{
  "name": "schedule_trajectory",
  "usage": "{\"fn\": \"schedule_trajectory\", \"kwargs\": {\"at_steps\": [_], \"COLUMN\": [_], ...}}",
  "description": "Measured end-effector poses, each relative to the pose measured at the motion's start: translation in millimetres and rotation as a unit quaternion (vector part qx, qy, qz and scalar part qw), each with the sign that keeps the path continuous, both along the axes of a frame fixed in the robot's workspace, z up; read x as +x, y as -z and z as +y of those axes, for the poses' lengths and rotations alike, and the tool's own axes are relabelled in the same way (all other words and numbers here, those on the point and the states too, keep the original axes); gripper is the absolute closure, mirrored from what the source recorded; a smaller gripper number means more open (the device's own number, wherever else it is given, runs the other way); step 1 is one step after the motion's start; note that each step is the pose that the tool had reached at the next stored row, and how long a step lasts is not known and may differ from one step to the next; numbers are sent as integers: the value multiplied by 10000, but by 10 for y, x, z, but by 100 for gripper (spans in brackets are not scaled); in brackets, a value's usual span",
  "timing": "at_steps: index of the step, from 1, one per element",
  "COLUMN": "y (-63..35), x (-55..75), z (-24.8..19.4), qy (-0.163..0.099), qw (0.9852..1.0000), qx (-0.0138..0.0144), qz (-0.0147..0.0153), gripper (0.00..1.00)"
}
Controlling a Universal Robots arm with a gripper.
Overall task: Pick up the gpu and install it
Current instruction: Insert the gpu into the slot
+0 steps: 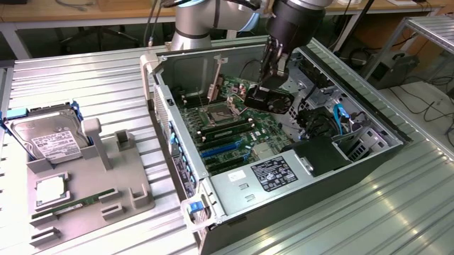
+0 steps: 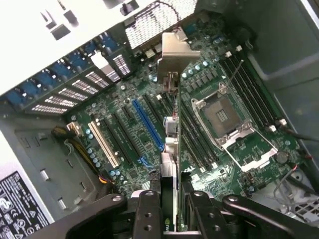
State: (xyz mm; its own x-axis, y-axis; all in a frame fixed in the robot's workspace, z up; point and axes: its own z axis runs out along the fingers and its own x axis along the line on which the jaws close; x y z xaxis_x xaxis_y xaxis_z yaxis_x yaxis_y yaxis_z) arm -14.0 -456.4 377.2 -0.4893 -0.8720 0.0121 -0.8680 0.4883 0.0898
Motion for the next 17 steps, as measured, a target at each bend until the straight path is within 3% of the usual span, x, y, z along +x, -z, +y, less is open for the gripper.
{"fn": "schedule_trajectory", "kwargs": {"at_steps": [4, 7, 13, 17], "y": [18, 35, 62, 80], "x": [0, 0, 0, 0], "z": [0, 0, 0, 0], "qy": [-393, -771, -1337, -1703], "qw": [9992, 9970, 9910, 9854], "qx": [0, 0, 0, 0], "qz": [-6, -12, -18, -21], "gripper": [74, 74, 74, 74]}}
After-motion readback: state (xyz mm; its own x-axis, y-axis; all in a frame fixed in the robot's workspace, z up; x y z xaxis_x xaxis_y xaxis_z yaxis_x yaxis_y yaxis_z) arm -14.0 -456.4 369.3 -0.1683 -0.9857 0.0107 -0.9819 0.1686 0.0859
